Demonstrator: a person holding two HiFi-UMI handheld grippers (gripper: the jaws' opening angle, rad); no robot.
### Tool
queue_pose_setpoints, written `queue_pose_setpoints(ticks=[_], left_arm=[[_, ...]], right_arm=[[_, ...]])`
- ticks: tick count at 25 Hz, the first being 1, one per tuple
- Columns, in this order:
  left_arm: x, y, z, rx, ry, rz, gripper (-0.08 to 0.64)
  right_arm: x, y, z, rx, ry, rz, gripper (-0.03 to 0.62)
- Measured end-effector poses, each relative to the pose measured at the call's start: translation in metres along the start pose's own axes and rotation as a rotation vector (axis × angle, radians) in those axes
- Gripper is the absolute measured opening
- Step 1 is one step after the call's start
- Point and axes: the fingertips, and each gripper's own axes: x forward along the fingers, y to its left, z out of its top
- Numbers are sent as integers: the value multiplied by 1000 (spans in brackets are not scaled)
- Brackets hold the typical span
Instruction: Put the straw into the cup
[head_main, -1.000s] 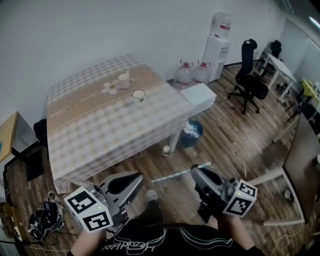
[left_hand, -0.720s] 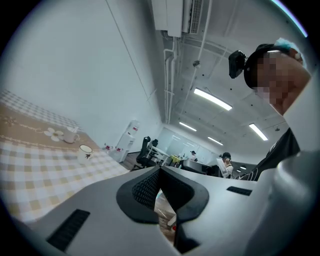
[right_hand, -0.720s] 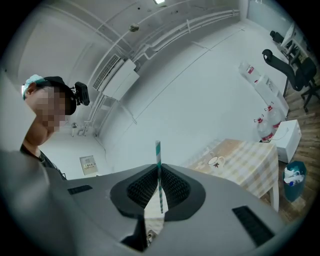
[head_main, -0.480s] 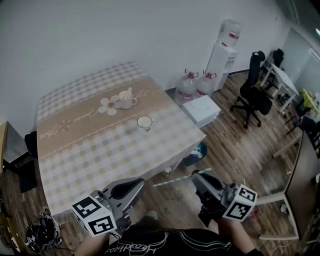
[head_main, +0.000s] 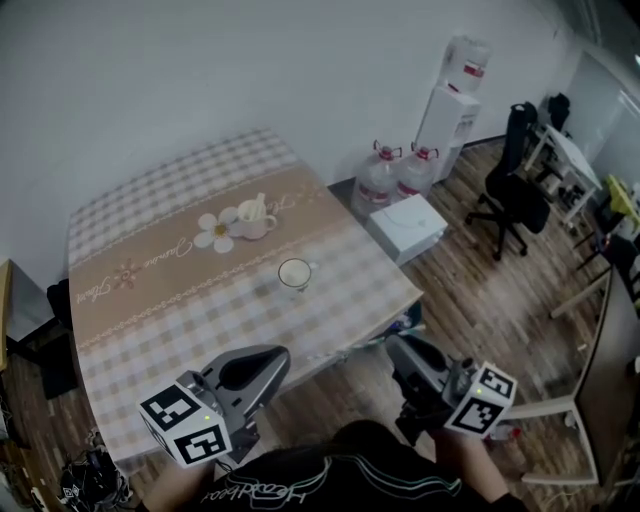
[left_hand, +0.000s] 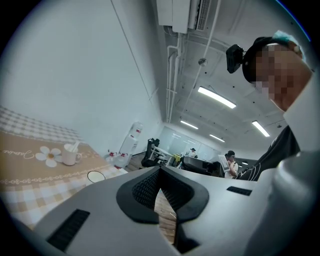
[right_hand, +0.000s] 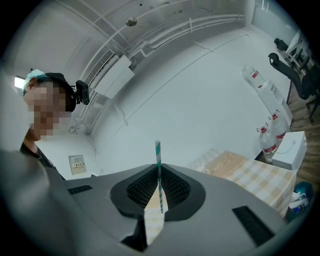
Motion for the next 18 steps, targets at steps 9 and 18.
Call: queue_pose_setpoints(ticks=[9,18], left_arm=[[10,28,8,-12,-5,37,-3],[24,60,25,-42,-25,117,-3]], right_arm=[[30,-25,7,9,9,18,32],[75,-47,21,-18,75,76,32]])
